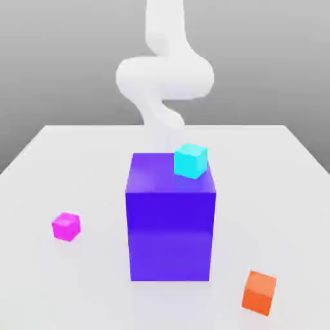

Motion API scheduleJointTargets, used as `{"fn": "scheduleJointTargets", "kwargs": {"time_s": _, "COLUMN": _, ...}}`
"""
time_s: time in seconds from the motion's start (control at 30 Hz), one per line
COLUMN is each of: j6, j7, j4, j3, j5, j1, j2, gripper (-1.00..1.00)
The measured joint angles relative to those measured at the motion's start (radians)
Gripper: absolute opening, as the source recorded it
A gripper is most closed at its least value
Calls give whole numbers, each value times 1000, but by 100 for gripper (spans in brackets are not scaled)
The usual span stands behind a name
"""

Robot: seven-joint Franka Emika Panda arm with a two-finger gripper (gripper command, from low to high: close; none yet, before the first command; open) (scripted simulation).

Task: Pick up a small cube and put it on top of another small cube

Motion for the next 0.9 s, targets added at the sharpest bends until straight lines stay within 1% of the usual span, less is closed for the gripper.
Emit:
{"fn": "scheduleJointTargets", "kwargs": {"time_s": 0.23, "j6": 179, "j7": -86, "j4": -197, "j3": -132, "j5": -98, "j1": -129, "j2": 227, "gripper": 0}}
{"fn": "scheduleJointTargets", "kwargs": {"time_s": 0.43, "j6": 342, "j7": -191, "j4": -370, "j3": -280, "j5": -148, "j1": -239, "j2": 433, "gripper": 0}}
{"fn": "scheduleJointTargets", "kwargs": {"time_s": 0.5, "j6": 405, "j7": -244, "j4": -433, "j3": -340, "j5": -148, "j1": -273, "j2": 515, "gripper": 0}}
{"fn": "scheduleJointTargets", "kwargs": {"time_s": 0.57, "j6": 466, "j7": -313, "j4": -494, "j3": -394, "j5": -123, "j1": -302, "j2": 594, "gripper": 0}}
{"fn": "scheduleJointTargets", "kwargs": {"time_s": 0.63, "j6": 525, "j7": -402, "j4": -546, "j3": -433, "j5": -56, "j1": -319, "j2": 670, "gripper": 0}}
{"fn": "scheduleJointTargets", "kwargs": {"time_s": 0.67, "j6": 554, "j7": -455, "j4": -554, "j3": -429, "j5": 6, "j1": -317, "j2": 709, "gripper": 0}}
{"fn": "scheduleJointTargets", "kwargs": {"time_s": 0.73, "j6": 610, "j7": -577, "j4": -549, "j3": -363, "j5": 171, "j1": -349, "j2": 788, "gripper": 0}}
{"fn": "scheduleJointTargets", "kwargs": {"time_s": 0.8, "j6": 664, "j7": -681, "j4": -533, "j3": -231, "j5": 312, "j1": -449, "j2": 863, "gripper": 0}}
{"fn": "scheduleJointTargets", "kwargs": {"time_s": 0.87, "j6": 721, "j7": -737, "j4": -517, "j3": -93, "j5": 384, "j1": -570, "j2": 934, "gripper": 0}}
{"fn": "scheduleJointTargets", "kwargs": {"time_s": 0.9, "j6": 751, "j7": -749, "j4": -510, "j3": -36, "j5": 397, "j1": -625, "j2": 969, "gripper": 0}}
